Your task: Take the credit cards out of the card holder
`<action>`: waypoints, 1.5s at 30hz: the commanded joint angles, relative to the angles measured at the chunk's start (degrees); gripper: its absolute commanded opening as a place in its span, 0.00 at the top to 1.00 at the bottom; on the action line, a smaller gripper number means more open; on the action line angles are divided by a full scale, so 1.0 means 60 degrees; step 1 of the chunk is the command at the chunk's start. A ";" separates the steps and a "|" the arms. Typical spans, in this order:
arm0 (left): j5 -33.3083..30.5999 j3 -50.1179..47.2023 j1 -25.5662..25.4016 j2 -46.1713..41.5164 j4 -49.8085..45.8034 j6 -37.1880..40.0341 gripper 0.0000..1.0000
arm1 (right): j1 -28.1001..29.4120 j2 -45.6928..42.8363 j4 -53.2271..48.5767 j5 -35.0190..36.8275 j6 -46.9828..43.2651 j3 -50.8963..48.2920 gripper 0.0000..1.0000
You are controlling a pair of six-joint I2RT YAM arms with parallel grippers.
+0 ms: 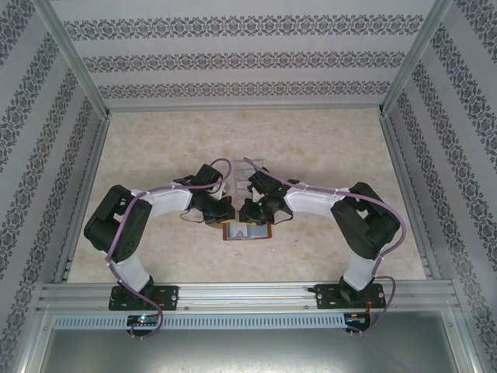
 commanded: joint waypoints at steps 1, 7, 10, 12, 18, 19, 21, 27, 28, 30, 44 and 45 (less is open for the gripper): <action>-0.0134 0.0012 -0.0109 0.0146 -0.0283 0.0224 1.00 | -0.0093 0.0176 0.0179 -0.0205 0.0053 -0.0144 0.77; -0.0117 -0.0007 -0.0101 0.0162 -0.0254 0.0204 1.00 | -0.0085 0.0194 0.0017 -0.0007 -0.0017 -0.0140 0.77; -0.0138 0.0007 -0.0102 0.0180 -0.0269 0.0219 1.00 | -0.0093 0.0152 -0.0274 0.0256 -0.0106 -0.0087 0.76; -0.0123 -0.0001 -0.0105 0.0160 -0.0269 0.0227 1.00 | -0.0087 0.0096 -0.0480 0.0426 -0.0179 -0.0066 0.75; -0.0124 0.0024 -0.0112 0.0199 -0.0297 0.0246 1.00 | -0.0094 -0.0120 -0.0950 0.0774 -0.0334 0.0010 0.75; -0.0139 0.0011 -0.0112 0.0199 -0.0298 0.0253 1.00 | -0.0101 -0.0152 -0.1018 0.0828 -0.0368 0.0015 0.75; -0.0137 0.0021 -0.0105 0.0187 -0.0312 0.0246 1.00 | -0.0094 -0.0240 -0.1091 0.0880 -0.0386 0.0016 0.75; -0.0296 0.0086 -0.0110 0.0127 -0.0562 0.0315 1.00 | -0.0126 -0.0569 -0.1256 0.1056 -0.0431 0.0074 0.75; -0.0340 0.0124 -0.0109 0.0114 -0.0651 0.0362 1.00 | -0.0133 -0.0620 -0.1234 0.1023 -0.0418 0.0047 0.75; -0.0398 0.0192 -0.0108 0.0026 -0.0771 0.0393 1.00 | -0.0178 -0.0712 -0.1082 0.0885 -0.0373 -0.0026 0.74; -0.0424 0.0495 -0.0422 -0.0052 -0.1119 0.0452 1.00 | -0.0348 -0.0524 -0.0329 0.0204 -0.0228 -0.0394 0.74; -0.0429 0.0491 -0.0438 -0.0016 -0.1118 0.0451 1.00 | -0.0353 -0.0498 -0.0296 0.0160 -0.0231 -0.0394 0.74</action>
